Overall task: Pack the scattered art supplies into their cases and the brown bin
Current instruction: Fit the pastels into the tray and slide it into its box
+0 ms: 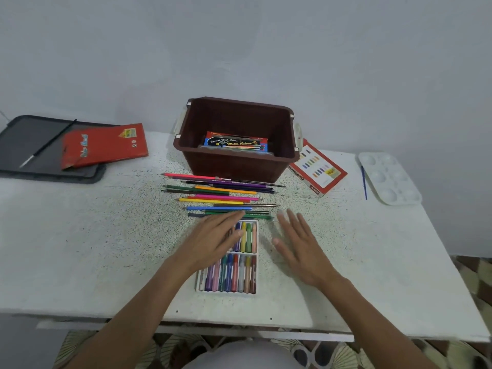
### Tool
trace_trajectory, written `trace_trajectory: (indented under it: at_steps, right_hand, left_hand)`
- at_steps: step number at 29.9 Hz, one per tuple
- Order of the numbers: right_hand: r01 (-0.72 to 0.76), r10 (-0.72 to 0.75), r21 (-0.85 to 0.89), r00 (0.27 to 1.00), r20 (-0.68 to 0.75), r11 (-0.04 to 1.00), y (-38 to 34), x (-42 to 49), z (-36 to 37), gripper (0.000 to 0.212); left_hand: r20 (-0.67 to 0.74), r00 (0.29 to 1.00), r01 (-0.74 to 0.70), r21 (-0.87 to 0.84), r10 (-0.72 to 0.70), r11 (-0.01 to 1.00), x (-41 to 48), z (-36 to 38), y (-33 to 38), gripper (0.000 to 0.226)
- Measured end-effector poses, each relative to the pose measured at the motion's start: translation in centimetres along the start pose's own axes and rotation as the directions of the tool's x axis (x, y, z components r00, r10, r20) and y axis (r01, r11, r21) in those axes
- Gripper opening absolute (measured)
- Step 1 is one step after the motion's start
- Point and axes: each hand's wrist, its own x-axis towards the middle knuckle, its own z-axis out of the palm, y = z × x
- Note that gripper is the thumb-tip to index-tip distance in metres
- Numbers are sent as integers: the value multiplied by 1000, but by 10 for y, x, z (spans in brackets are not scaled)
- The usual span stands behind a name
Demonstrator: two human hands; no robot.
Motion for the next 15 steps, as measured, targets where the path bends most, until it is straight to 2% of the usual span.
trace_trajectory:
  at_steps: [4, 8, 12, 15]
  right_hand:
    - [-133, 144, 148, 987, -67, 980, 32, 12, -35, 65]
    - [-158, 189, 187, 969, -160, 969, 65, 32, -70, 60]
    - [-168, 213, 228, 958, -191, 959, 94, 55, -99, 58]
    - [-177, 222, 239, 959, -175, 955, 118, 72, -111, 59]
  left_hand:
    - [23, 1000, -1, -131, 4, 991, 50, 0, 29, 51]
    - [36, 999, -2, -255, 11, 967, 105, 12, 54, 44]
    - [67, 995, 90, -302, -73, 949, 150, 25, 79, 42]
    - [55, 979, 204, -308, -197, 929, 175, 40, 94, 46]
